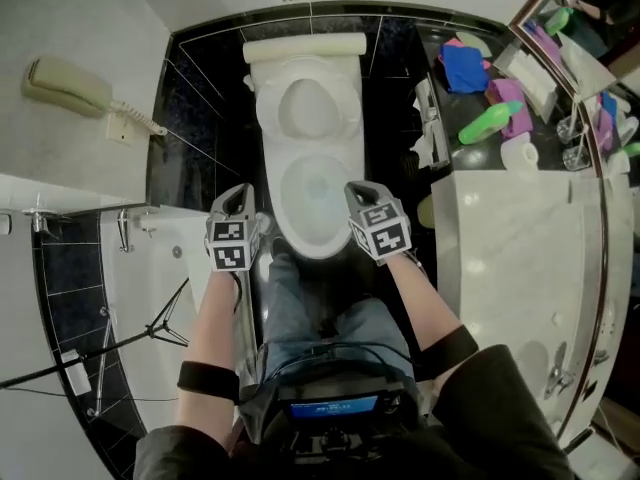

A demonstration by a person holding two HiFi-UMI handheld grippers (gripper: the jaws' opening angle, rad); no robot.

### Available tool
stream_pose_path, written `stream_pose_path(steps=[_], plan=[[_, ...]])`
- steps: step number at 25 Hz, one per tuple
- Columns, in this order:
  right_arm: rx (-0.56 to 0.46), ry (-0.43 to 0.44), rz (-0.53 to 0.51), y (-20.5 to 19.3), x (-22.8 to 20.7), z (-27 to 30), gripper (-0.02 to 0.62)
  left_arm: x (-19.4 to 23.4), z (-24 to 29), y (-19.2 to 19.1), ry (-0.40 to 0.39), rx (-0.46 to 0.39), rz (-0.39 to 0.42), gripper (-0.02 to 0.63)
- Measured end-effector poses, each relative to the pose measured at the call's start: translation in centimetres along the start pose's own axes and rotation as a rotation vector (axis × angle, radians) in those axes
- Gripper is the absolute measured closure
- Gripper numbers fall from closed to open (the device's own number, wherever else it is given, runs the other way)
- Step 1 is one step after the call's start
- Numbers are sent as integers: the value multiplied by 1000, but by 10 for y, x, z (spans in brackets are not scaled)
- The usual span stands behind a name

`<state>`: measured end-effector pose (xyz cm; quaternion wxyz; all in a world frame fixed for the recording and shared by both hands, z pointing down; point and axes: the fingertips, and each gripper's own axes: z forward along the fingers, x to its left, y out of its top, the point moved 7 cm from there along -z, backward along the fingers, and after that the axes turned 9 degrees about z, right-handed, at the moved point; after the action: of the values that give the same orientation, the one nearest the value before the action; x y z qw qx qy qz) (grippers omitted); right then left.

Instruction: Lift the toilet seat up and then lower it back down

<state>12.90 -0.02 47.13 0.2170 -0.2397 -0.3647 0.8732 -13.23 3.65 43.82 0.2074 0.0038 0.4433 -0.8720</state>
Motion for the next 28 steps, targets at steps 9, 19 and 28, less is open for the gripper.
stream_pose_path(steps=[9, 19, 28], plan=[[23, -8, 19, -29, -15, -94, 594, -55, -83, -3, 73, -7, -50, 598], [-2, -83, 102, -31, 6, -141, 594, -46, -121, 5, 2, -13, -17, 598], [14, -107, 143, -53, 55, -132, 594, -21, -141, -21, -43, -7, 9, 598]])
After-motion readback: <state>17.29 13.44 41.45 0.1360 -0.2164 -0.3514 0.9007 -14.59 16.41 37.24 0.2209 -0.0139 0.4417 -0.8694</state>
